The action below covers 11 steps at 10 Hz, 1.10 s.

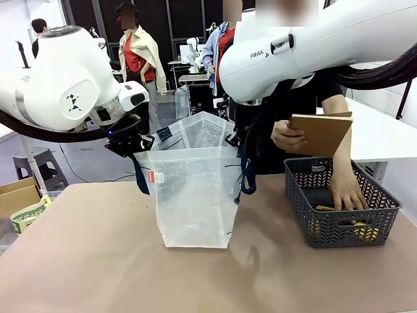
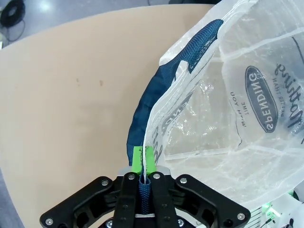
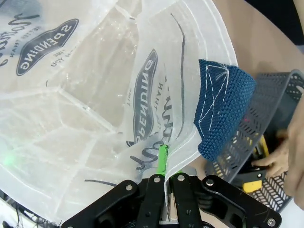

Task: Transfer purchased items from the store into the shopping bag.
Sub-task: Open the Reusable shopping bag in the center of the table, then move the Reusable shopping bag to the right side of the table.

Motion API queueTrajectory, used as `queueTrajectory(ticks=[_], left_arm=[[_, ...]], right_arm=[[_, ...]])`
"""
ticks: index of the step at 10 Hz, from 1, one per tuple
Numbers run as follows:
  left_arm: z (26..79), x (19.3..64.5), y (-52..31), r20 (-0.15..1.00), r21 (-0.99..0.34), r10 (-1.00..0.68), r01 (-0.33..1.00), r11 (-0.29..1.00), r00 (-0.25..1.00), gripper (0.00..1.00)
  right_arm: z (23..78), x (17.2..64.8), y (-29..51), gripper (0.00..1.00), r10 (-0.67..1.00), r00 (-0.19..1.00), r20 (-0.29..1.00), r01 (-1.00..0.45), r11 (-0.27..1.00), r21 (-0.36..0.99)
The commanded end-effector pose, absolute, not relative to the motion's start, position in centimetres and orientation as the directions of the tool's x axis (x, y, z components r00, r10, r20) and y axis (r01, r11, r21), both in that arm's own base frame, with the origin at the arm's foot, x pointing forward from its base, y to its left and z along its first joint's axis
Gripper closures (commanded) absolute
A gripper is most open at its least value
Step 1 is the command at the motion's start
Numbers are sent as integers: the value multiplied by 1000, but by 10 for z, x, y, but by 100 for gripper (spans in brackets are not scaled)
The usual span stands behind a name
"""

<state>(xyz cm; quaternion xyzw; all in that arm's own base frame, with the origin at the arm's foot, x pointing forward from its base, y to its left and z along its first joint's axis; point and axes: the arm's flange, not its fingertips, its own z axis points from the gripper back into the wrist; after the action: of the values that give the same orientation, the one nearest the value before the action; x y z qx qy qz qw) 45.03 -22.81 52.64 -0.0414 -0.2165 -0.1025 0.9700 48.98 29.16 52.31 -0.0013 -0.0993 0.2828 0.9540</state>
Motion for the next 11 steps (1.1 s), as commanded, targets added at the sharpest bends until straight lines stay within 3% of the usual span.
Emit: queueTrajectory(ticks=[1,11], left_arm=[[528,450,-225,437,-16,-188,217,976,880,100],[528,450,-225,437,-16,-188,217,976,880,100]], right_arm=[[523,489,290,100,539,821,189,-538,841,-60],[523,489,290,100,539,821,189,-538,841,-60]])
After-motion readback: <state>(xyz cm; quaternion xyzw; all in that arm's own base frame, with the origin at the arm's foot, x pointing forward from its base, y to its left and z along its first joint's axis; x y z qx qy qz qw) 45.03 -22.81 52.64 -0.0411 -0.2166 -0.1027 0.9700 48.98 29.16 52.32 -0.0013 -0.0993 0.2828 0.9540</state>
